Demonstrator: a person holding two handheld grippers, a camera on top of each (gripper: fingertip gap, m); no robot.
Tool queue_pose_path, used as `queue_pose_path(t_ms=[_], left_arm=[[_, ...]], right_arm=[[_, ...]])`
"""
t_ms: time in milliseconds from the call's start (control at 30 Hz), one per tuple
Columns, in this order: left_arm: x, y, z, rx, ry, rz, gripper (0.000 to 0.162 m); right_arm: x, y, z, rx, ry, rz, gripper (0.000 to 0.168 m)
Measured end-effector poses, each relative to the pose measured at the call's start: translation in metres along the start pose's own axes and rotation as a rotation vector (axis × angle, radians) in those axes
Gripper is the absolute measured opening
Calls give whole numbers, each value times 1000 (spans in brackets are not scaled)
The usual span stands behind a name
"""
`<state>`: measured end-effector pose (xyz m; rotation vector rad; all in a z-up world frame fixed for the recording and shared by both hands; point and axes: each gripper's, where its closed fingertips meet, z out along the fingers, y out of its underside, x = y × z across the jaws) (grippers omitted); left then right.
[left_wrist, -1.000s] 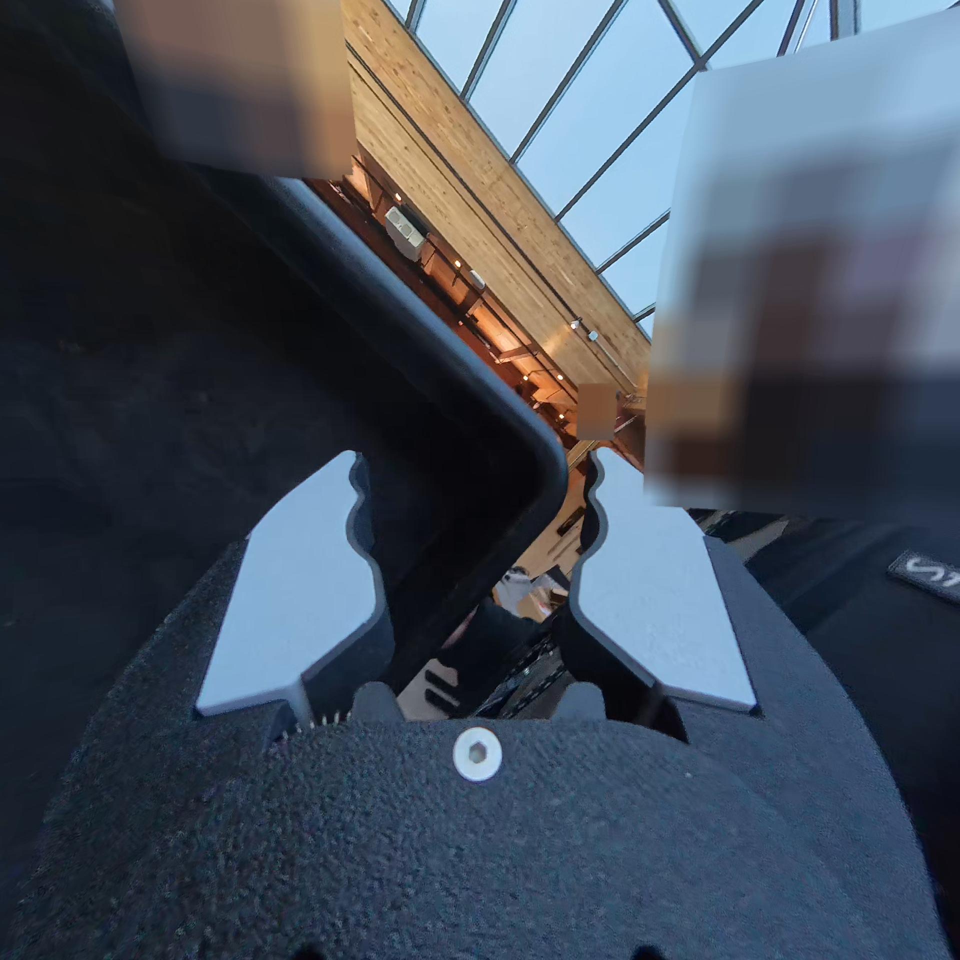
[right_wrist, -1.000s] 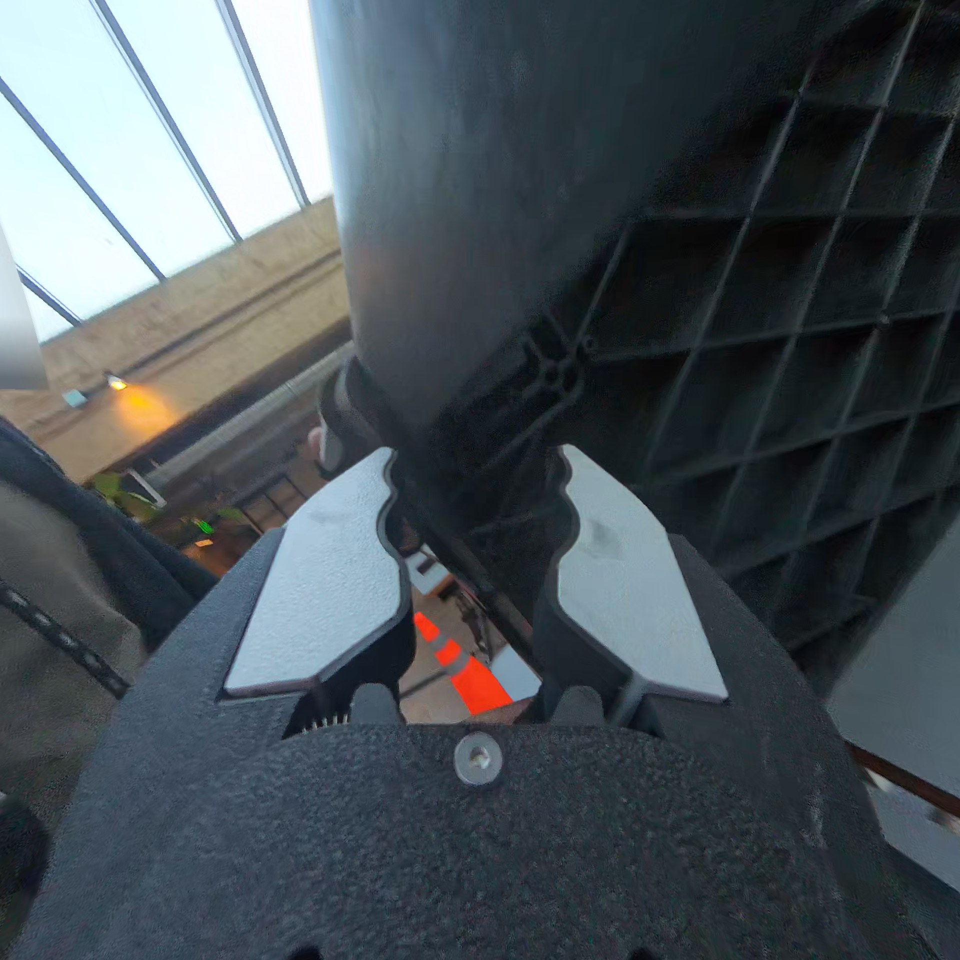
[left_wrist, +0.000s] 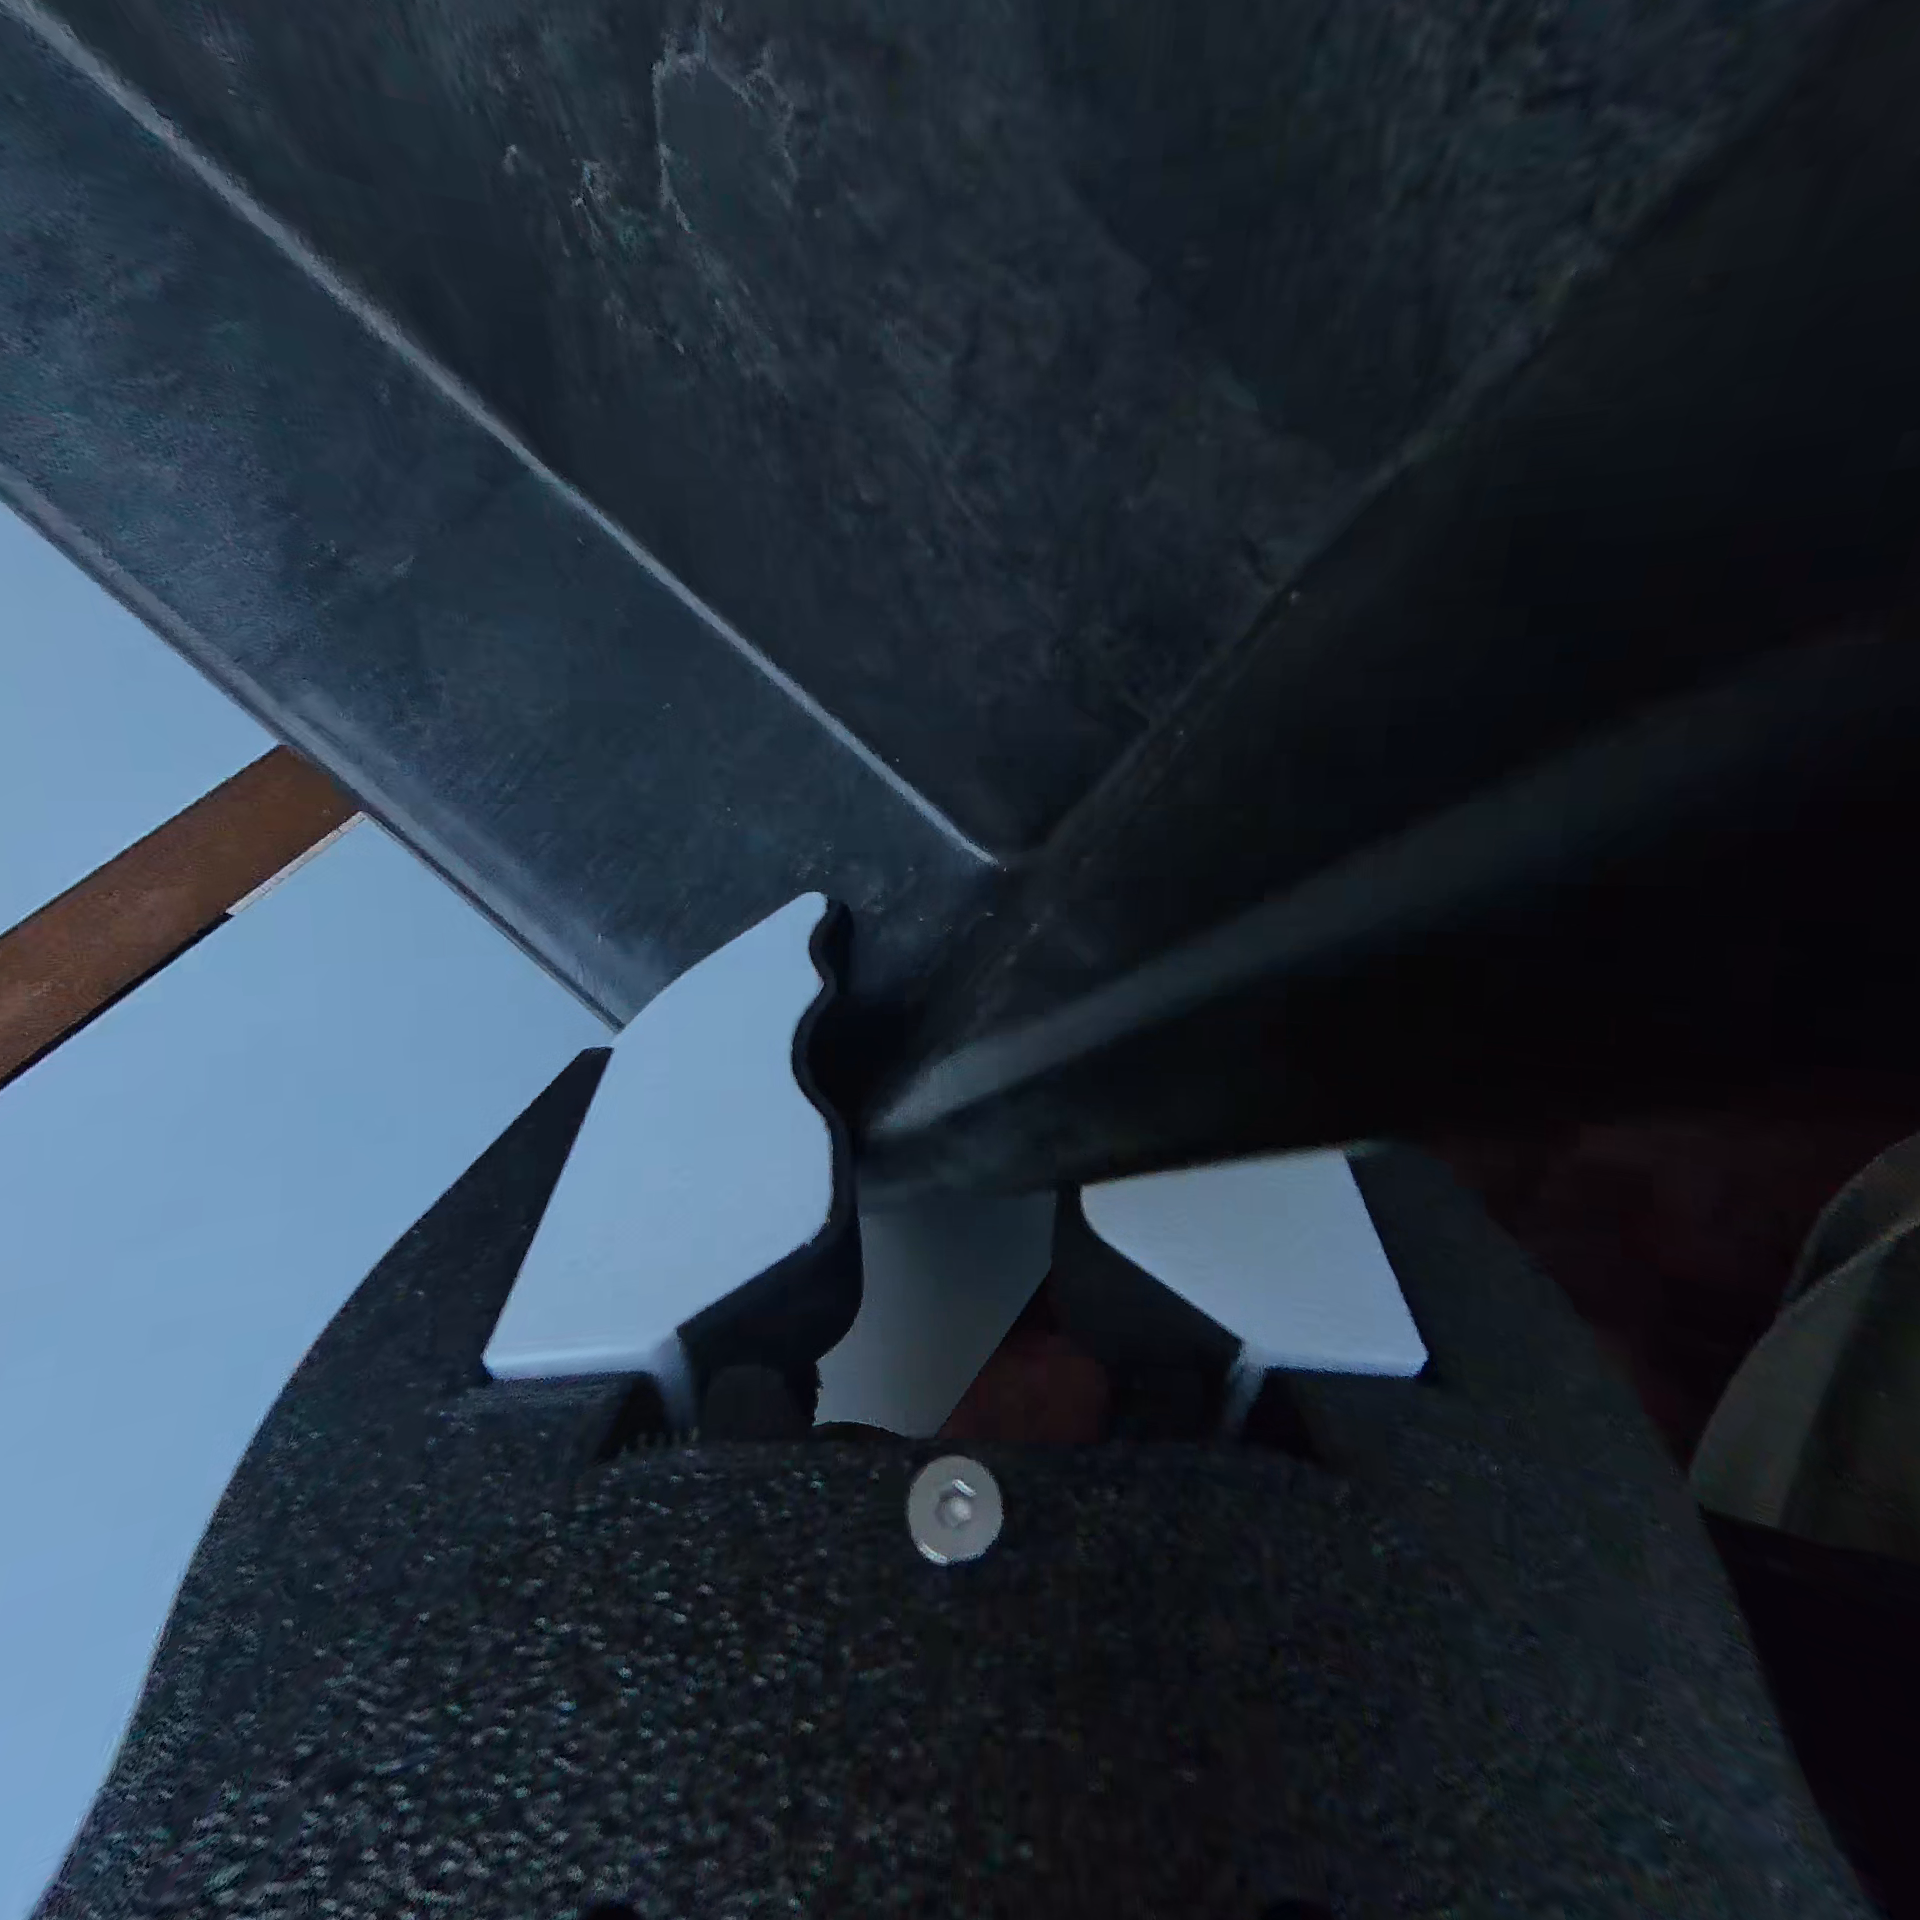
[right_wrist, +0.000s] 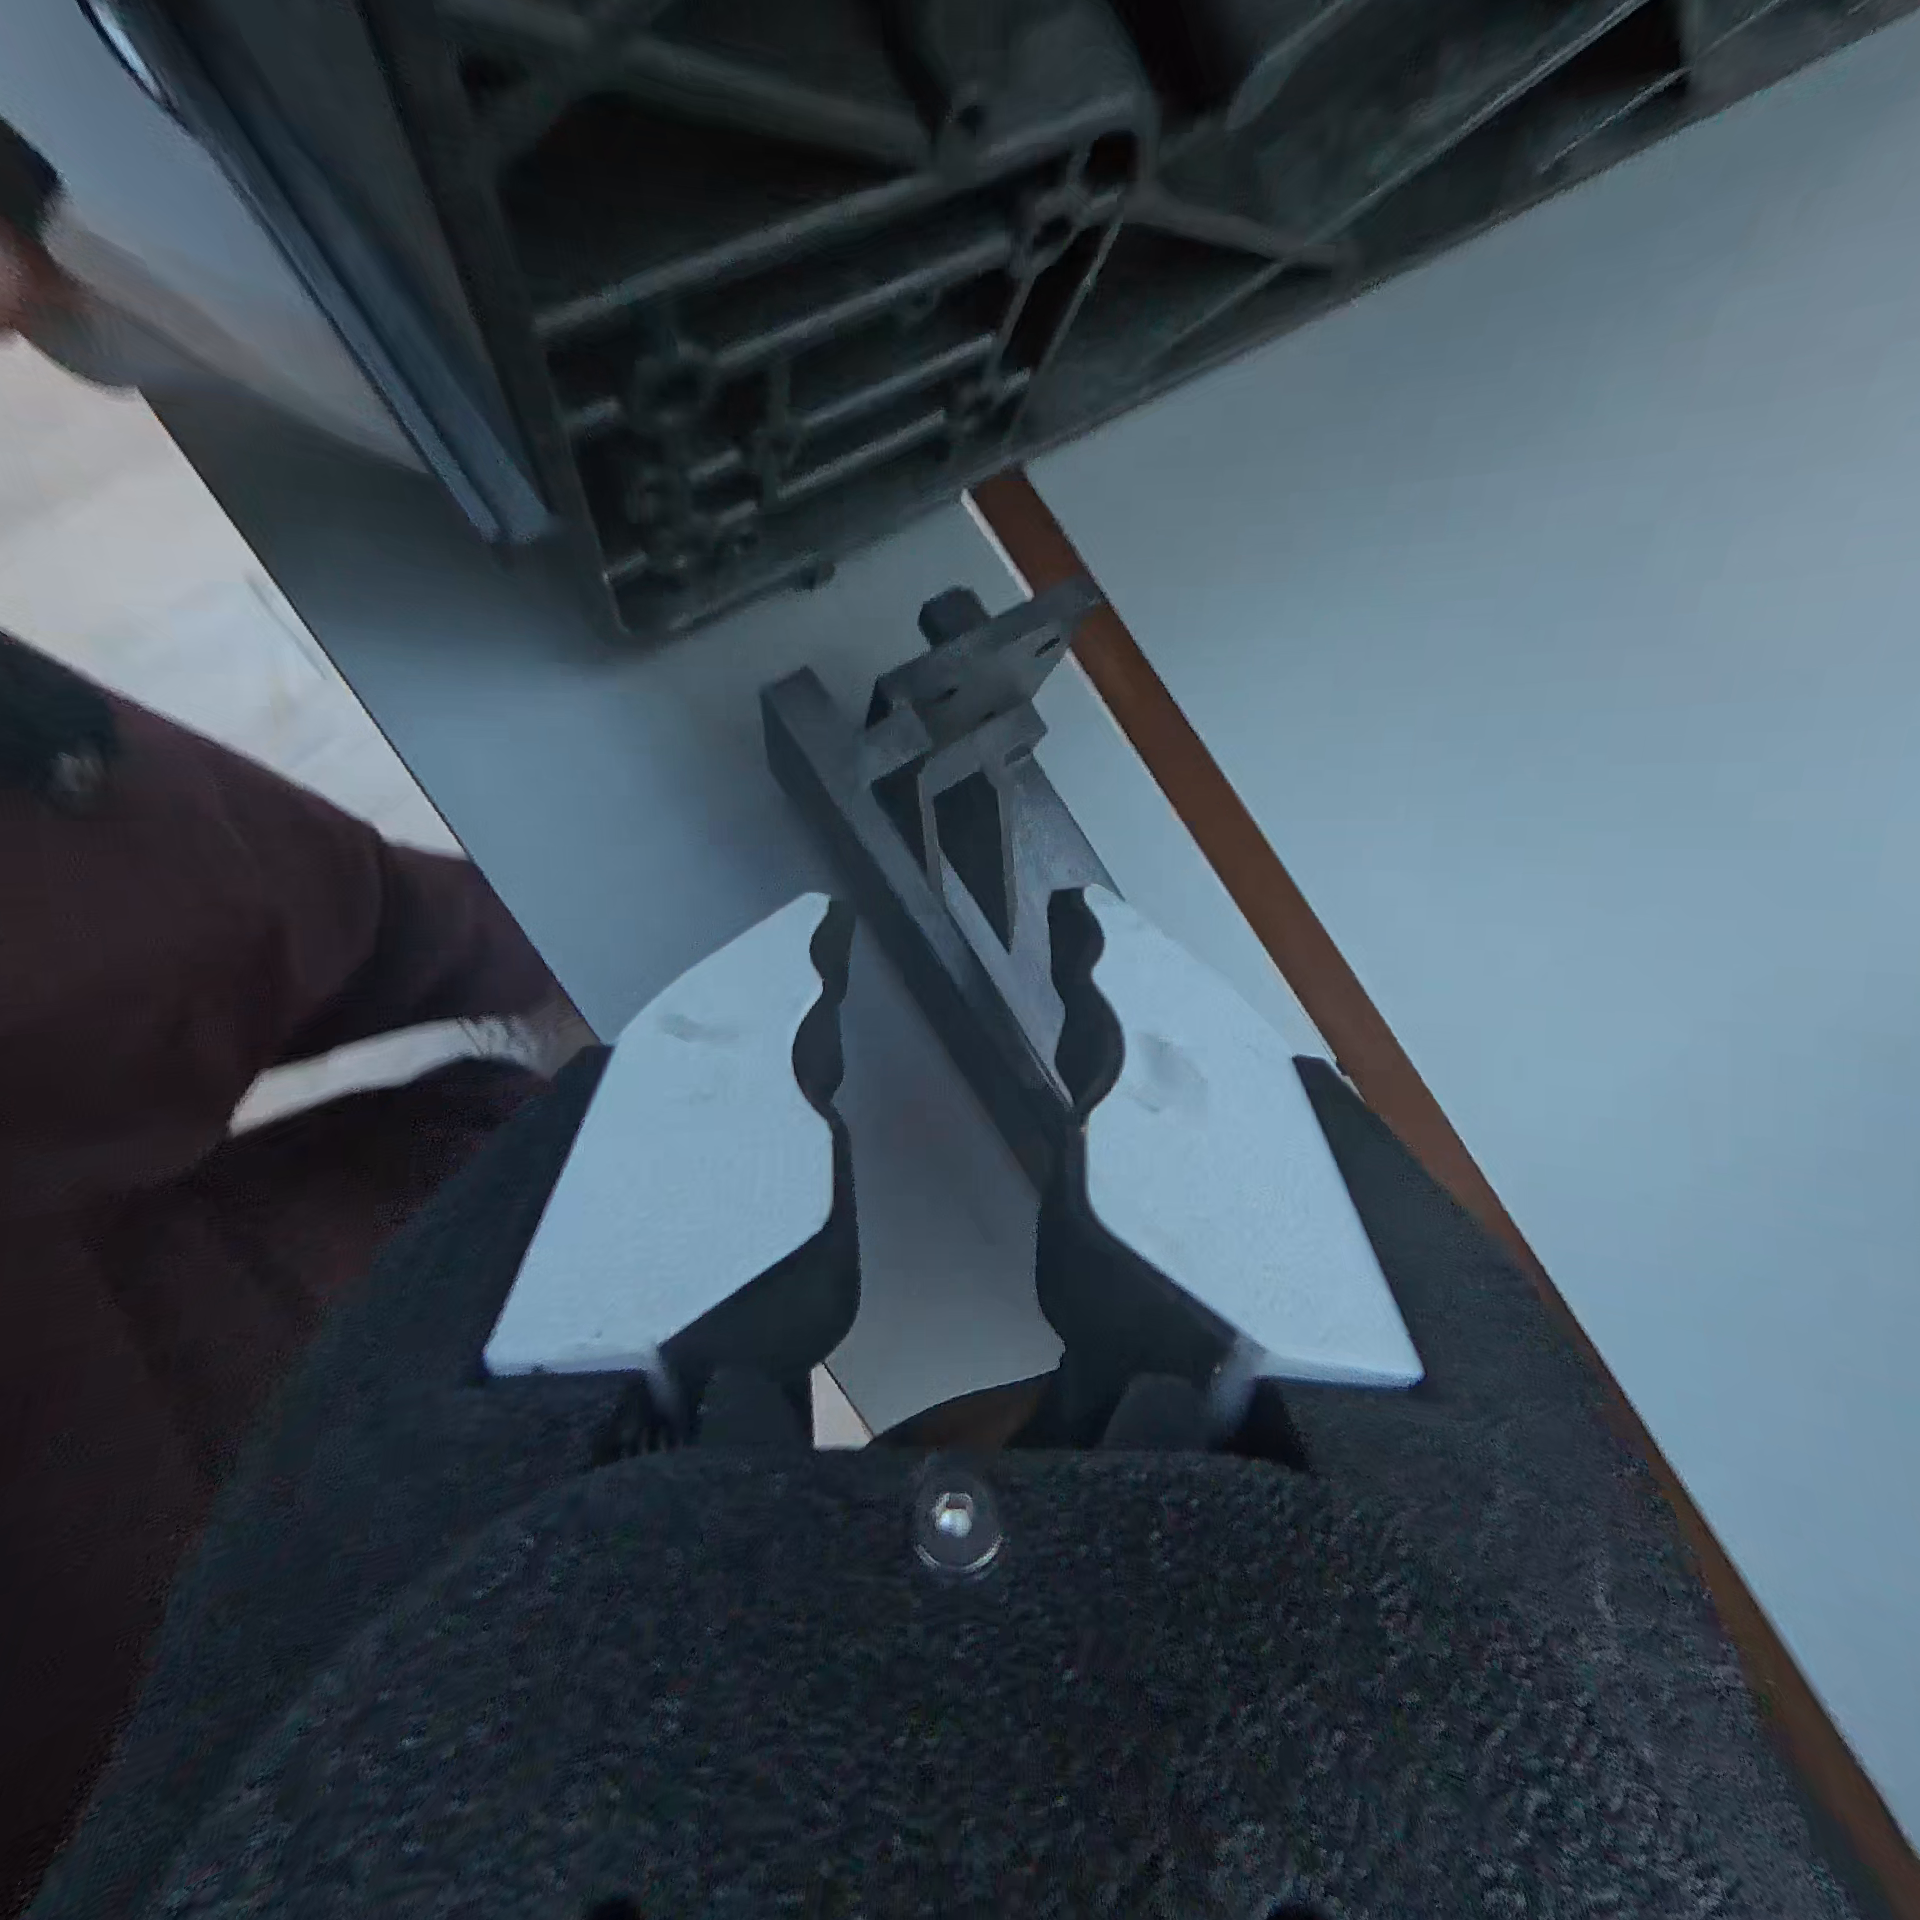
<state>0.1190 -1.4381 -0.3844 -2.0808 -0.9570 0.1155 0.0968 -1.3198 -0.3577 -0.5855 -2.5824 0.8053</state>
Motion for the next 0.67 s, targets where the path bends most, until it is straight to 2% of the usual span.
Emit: queue_pose_path(t_ms=[200, 367, 667], left_arm=[[0, -1, 1, 6, -2, 11, 38], [2, -1, 0, -4, 12, 23, 36], [8, -5, 8, 16, 14, 5, 34]], right_arm=[[-5, 15, 11, -195, -89, -145, 36], [-9, 10, 22, -271, -142, -184, 28], [-20, 11, 30, -254, -185, -208, 21]])
